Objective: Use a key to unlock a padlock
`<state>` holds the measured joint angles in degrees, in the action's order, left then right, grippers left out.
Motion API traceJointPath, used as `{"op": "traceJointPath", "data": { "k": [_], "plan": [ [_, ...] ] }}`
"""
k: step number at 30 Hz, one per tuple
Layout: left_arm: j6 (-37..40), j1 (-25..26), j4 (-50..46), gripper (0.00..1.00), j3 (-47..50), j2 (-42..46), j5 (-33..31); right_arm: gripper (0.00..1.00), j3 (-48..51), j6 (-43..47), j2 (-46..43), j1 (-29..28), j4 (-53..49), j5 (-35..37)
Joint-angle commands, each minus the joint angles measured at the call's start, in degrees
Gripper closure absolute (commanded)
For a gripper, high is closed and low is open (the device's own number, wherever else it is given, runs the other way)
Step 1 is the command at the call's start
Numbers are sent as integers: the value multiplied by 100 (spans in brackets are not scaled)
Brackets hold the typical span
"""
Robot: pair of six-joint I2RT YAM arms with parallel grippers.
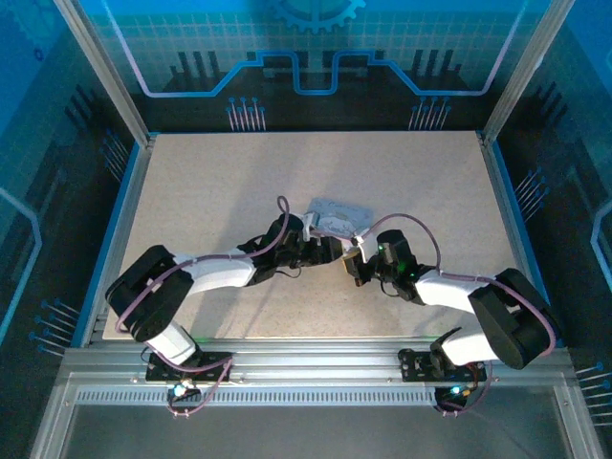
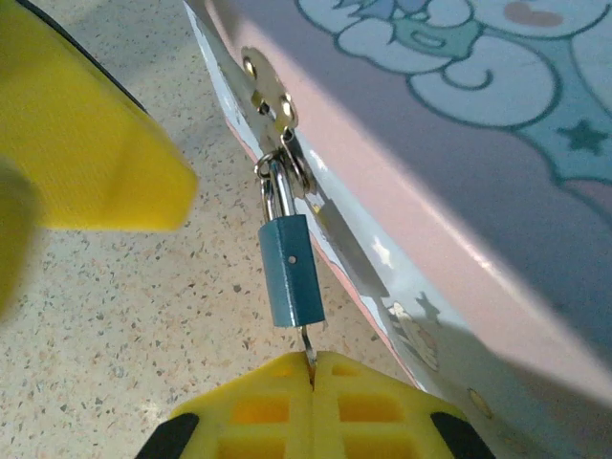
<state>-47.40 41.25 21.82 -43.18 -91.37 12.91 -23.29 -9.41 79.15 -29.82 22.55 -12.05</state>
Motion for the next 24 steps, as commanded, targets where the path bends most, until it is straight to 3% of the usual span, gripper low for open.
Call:
{"op": "traceJointPath", "data": {
  "k": [1,9,24],
  "plan": [
    [-249,-201,323,33,354,269,0,100,-250,-8,-35,80,-166,-302],
    [-838,-275,1001,34,836,339,-106,100,-595,-543,15,106,-614,-818],
    [-1976,-117,1817,39,1422,196,-813,100,-817,-1293,201,91,-1119,-1105]
  ]
}}
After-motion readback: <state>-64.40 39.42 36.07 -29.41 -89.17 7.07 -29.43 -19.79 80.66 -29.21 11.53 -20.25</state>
